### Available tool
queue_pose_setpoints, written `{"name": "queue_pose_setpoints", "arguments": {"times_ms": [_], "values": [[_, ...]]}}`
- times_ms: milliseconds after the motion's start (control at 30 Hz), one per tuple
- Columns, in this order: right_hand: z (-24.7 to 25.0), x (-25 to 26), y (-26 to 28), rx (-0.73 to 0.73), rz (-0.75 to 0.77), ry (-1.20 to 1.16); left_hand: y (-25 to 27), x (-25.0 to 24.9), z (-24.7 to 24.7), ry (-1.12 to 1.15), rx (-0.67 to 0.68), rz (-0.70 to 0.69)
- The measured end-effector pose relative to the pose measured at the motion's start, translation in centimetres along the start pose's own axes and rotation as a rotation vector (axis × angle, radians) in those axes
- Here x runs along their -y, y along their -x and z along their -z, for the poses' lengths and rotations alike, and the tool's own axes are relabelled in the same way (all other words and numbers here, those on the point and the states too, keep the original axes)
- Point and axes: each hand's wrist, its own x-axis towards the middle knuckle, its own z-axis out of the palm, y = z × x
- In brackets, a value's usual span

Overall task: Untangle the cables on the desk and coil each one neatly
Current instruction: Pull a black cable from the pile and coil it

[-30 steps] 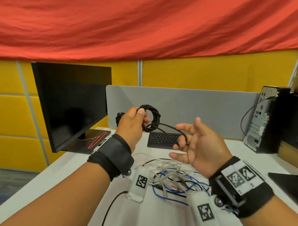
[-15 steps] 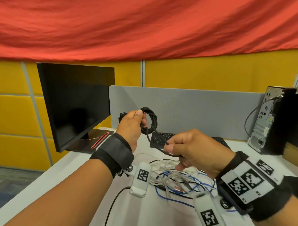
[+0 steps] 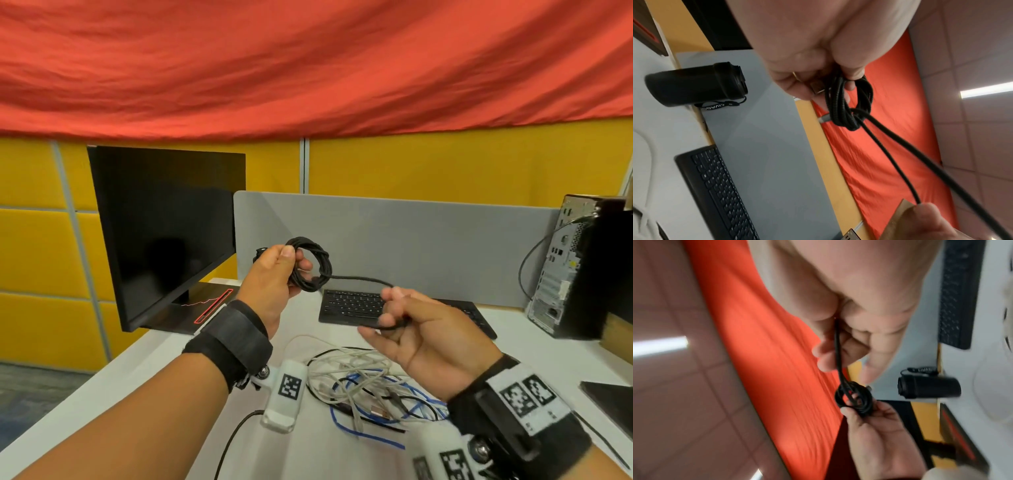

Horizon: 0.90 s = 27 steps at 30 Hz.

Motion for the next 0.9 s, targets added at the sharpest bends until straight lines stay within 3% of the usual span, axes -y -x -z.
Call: {"name": "queue_pose_setpoints", "arguments": {"times_ms": [67,133,200,267,367,467,567,633,800,900], "values": [[0.1,0.5,0.1,0.052,-0.066,-0.148,-0.2,0.0,0.3,0.056,-0.058,0.012],[0.2,0.6,0.2,0.128,-0.119,-0.058,-0.4,-0.2,0.3,0.145,-0.109,0.039],[0.4,0.0,0.5,0.195,-0.105,0.302,-0.3,-0.9,-0.1,0.264,-0.147,0.1],[0.1,-1.0,0.6,0.254,-0.043,0.815,0.1,-1.8,-0.8,0.391,-0.114,0.188],[-0.7,-1.5,-0.6,0.235,0.092,1.362,1.9,-3.1,-2.1,0.479,0.121,0.334],[-1.0,0.0,-2.5,0.018,0.298,1.6,3.5,-3.5,-2.9,0.323,0.406,0.295],[-0.9,1.2,-3.6,-0.187,0.488,1.46,3.7,-3.3,-2.8,-0.052,0.38,0.088],[-1.2,1.3,-3.4,-0.174,0.53,1.172,3.6,-3.0,-2.5,-0.167,0.323,0.04],[-1.5,0.3,-1.6,-0.094,0.466,0.833,4.1,-2.4,-2.3,-0.003,0.41,0.251],[-0.5,0.2,-0.4,-0.038,0.348,0.967,4.3,-2.0,-2.8,-0.068,0.362,0.165]]}}
